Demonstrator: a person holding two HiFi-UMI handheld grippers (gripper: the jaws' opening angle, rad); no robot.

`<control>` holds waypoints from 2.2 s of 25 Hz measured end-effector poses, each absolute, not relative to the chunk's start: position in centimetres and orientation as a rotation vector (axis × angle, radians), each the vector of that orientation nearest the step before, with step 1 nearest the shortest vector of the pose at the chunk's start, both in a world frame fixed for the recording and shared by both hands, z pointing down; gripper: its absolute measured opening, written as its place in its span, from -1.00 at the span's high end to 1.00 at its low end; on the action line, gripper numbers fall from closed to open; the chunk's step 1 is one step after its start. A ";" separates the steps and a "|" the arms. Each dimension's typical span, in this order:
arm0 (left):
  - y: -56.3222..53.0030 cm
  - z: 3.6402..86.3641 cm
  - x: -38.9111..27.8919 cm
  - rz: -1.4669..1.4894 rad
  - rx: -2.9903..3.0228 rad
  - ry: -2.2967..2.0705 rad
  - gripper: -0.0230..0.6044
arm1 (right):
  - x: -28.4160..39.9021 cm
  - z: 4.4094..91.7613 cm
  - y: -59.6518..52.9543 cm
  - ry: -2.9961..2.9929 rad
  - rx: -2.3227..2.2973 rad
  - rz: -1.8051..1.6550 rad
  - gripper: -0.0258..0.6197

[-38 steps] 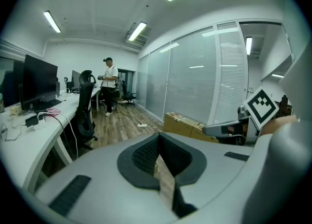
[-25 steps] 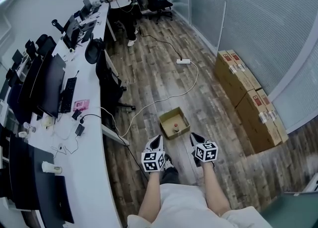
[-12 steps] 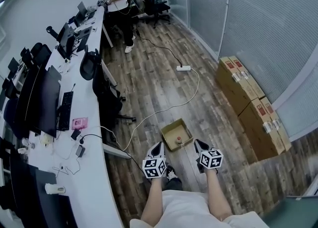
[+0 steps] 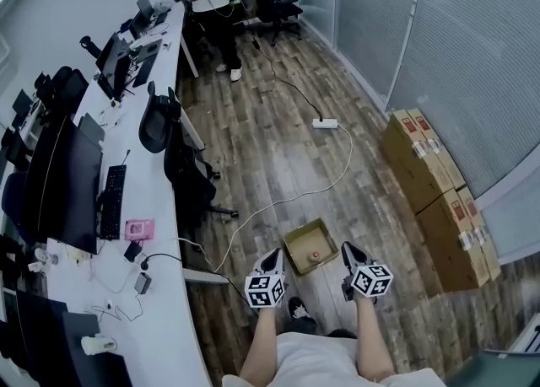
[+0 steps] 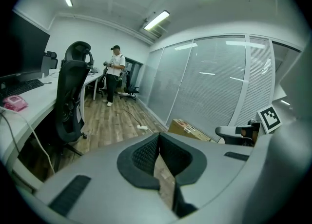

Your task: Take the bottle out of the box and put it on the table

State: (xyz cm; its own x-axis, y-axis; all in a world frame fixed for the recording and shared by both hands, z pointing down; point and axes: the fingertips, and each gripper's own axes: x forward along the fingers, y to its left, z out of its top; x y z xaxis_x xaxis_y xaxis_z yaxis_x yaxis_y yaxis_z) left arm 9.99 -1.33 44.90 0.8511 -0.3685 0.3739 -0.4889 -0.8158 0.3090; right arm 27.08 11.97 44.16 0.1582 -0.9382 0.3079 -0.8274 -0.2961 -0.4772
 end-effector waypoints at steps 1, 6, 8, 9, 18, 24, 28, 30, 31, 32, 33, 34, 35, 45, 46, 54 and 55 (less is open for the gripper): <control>-2.2 45.2 10.3 0.425 2.624 -0.628 0.88 | 27.5 44.4 11.3 1.716 -2.231 -0.836 0.80; -5.4 46.0 12.2 0.429 2.618 -0.572 0.88 | 29.0 45.9 8.2 1.732 -2.252 -0.867 0.80; -6.5 46.8 12.2 0.462 2.602 -0.593 0.88 | 29.0 47.0 6.8 1.779 -2.258 -0.901 0.80; -7.1 47.3 12.2 0.480 2.591 -0.604 0.88 | 29.0 47.4 6.0 1.801 -2.259 -0.918 0.80; -10.4 49.7 13.4 0.478 2.486 -0.640 0.88 | 32.2 50.1 0.1 1.836 -2.261 -1.021 0.80; -10.2 54.0 16.8 0.478 2.436 -0.651 0.88 | 35.0 55.6 -1.5 1.903 -2.290 -1.098 0.80; -10.4 56.9 17.4 0.503 2.405 -0.679 0.88 | 36.0 60.0 -1.8 1.886 -2.342 -1.159 0.79; -11.0 58.5 18.0 0.517 2.397 -0.706 0.88 | 36.6 62.0 -2.2 1.900 -2.340 -1.187 0.79; -11.4 59.3 18.6 0.524 2.395 -0.714 0.88 | 37.0 62.8 -2.4 1.910 -2.335 -1.195 0.79; -11.7 60.1 19.3 0.530 2.394 -0.717 0.88 | 37.4 63.6 -2.5 1.921 -2.329 -1.204 0.79; -11.9 60.9 19.9 0.536 2.390 -0.718 0.88 | 37.6 64.4 -2.4 1.931 -2.323 -1.220 0.79; -11.9 61.7 20.2 0.541 2.380 -0.721 0.88 | 37.6 65.4 -2.0 1.940 -2.315 -1.244 0.79; -11.8 62.4 20.3 0.545 2.365 -0.728 0.88 | 37.5 66.4 -1.5 1.947 -2.305 -1.275 0.79; -11.8 69.7 20.2 0.599 2.354 -0.847 0.88 | 35.5 77.8 0.7 2.249 -2.228 -1.469 0.80; -11.9 70.7 19.7 0.593 2.344 -0.860 0.88 | 35.2 79.0 0.4 2.287 -2.213 -1.474 0.80; -10.6 78.5 12.9 0.707 2.347 -0.882 0.88 | 31.5 88.7 -2.4 2.562 -2.202 -1.455 0.80; -10.3 79.7 12.0 0.709 2.341 -0.881 0.88 | 30.8 89.9 -2.7 2.593 -2.205 -1.450 0.80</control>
